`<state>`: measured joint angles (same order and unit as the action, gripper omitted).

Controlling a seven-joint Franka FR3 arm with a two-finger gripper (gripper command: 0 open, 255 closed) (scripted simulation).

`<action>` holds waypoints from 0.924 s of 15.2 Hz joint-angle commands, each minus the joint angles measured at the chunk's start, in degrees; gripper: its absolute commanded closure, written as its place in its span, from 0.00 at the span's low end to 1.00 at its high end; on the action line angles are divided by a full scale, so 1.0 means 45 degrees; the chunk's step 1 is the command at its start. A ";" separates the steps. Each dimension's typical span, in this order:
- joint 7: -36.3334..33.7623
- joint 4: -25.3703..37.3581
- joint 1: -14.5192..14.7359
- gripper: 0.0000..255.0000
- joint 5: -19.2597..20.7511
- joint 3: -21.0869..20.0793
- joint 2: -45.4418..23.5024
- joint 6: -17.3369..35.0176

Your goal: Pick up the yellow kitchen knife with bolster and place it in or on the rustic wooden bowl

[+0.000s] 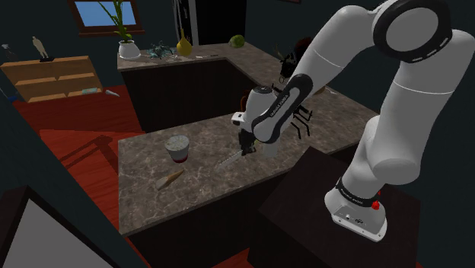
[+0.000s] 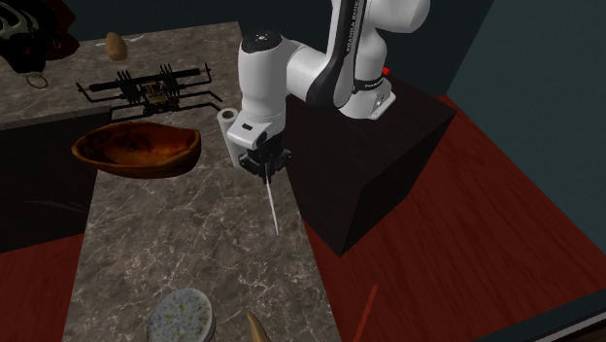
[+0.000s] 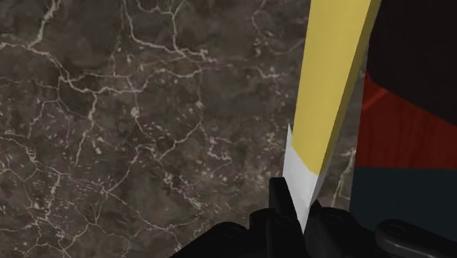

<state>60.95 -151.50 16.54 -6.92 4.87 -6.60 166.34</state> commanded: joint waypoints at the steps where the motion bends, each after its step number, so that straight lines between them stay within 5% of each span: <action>1: -0.0259 -0.0037 0.0091 1.00 0.0275 0.0103 0.0423 -0.0387; 14: -0.1024 0.0148 0.0017 1.00 0.1265 0.0210 0.2867 -0.2994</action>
<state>56.34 -151.00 16.71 -1.40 5.76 5.57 153.81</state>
